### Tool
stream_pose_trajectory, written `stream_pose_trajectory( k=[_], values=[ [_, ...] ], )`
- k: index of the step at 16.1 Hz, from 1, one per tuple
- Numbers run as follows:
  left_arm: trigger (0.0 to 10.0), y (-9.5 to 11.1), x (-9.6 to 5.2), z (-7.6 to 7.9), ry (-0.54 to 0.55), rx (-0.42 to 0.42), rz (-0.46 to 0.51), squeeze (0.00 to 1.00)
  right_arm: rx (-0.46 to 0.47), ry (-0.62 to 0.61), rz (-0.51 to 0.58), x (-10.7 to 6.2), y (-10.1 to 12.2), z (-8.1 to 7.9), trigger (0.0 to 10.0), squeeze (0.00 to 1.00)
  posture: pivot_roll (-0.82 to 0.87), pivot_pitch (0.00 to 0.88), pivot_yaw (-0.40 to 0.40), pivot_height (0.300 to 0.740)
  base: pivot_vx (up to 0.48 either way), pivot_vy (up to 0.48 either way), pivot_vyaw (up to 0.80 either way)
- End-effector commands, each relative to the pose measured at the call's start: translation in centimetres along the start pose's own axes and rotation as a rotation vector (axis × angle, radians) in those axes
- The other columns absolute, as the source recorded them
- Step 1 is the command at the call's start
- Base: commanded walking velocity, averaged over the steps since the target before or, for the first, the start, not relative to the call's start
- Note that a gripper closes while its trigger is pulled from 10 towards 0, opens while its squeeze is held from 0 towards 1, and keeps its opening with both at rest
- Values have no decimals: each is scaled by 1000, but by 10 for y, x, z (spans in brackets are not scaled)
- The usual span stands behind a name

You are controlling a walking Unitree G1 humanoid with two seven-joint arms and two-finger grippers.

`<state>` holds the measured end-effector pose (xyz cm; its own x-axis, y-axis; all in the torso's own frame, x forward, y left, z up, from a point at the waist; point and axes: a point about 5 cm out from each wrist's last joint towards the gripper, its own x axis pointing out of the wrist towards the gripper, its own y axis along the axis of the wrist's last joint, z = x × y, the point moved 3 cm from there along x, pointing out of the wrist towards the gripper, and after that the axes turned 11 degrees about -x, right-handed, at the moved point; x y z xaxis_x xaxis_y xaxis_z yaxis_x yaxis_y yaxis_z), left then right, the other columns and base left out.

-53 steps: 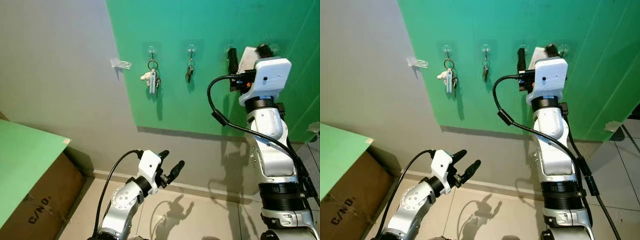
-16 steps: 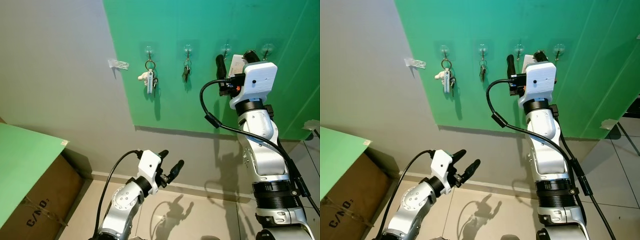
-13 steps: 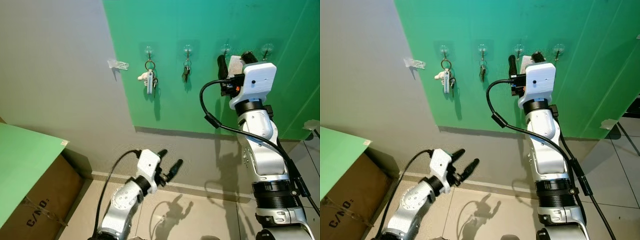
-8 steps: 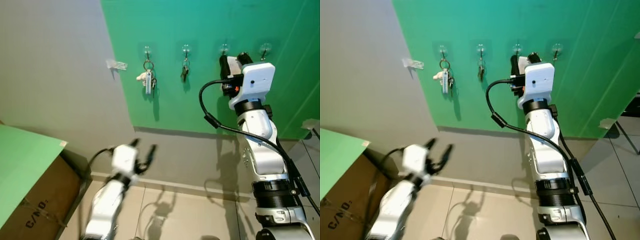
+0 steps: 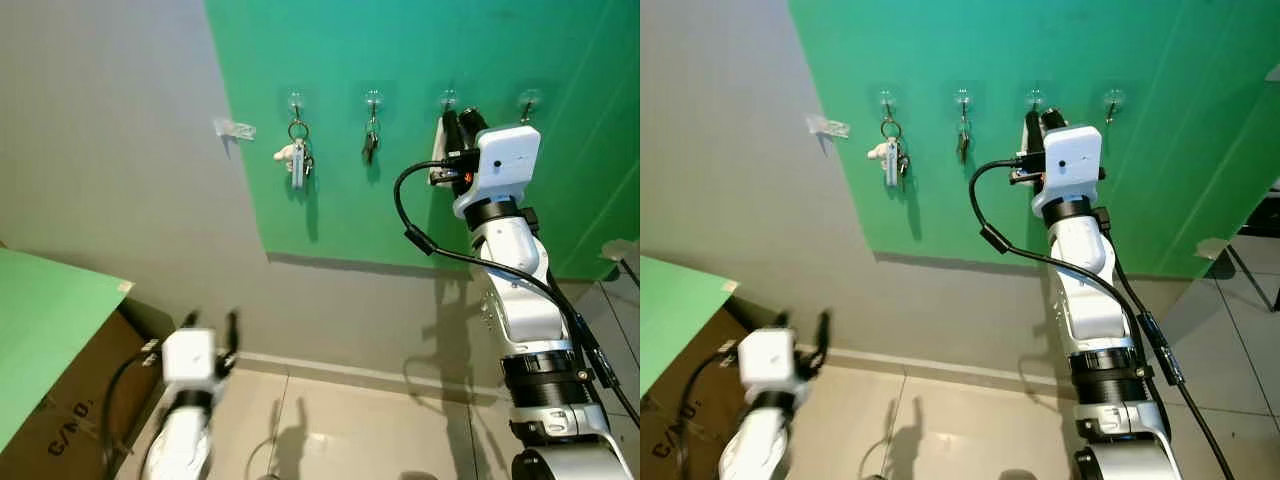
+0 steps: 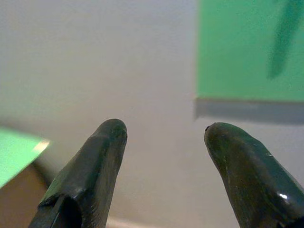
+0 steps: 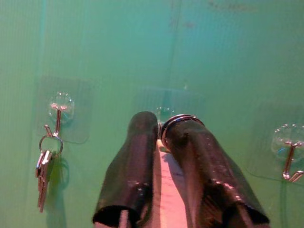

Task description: Hang keys on a hook

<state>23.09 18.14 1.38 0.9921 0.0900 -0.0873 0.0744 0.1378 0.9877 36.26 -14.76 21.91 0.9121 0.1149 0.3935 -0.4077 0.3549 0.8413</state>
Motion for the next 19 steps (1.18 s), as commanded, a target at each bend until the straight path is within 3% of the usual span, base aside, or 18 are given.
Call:
stream_pose_trajectory(
  k=[1, 2, 5, 6, 13, 14, 15, 19],
  values=[
    [10000, 1, 1, -13, 64, -4, -26, 0, -2, -6, 29, 5, 6, 1, 0, 0, -210, 0, 76, 740, 0, 0, 0],
    [10000, 1, 2, -16, 73, -24, -42, 0, 0, -5, 28, 5, 6, 1, 0, 0, -200, 0, 78, 740, 0, 0, 0],
    [10000, 10, 10, 2, -21, -63, -24, 0, 7, -1, 24, 7, 4, 0, 0, 0, -201, 0, 81, 740, 0, 0, 0],
    [10000, 15, 13, 21, -97, -85, -18, 0, 9, -4, 26, 10, 5, 0, 0, 0, -203, 0, 84, 740, 0, 0, 0],
    [10000, 25, 30, 39, -220, -51, -41, 0, 29, 6, 10, 11, 2, -2, 0, 0, -208, 0, 91, 740, 0, 0, 0],
    [10000, 26, 32, 40, -230, -41, -41, 0, 32, 17, -4, 10, 1, -2, 4235, 0, -213, 0, 94, 740, 0, 0, 0],
    [10000, 25, 33, 41, -239, -43, -51, 0, 31, 60, -30, 8, -3, -4, 10000, 0, -213, 0, 94, 740, 0, 0, 0],
    [10000, 24, 34, 45, -259, -47, -64, 0, 49, 118, -84, 8, -10, -8, 10000, 0, -224, 0, 98, 740, 0, 0, 0]
  ],
)
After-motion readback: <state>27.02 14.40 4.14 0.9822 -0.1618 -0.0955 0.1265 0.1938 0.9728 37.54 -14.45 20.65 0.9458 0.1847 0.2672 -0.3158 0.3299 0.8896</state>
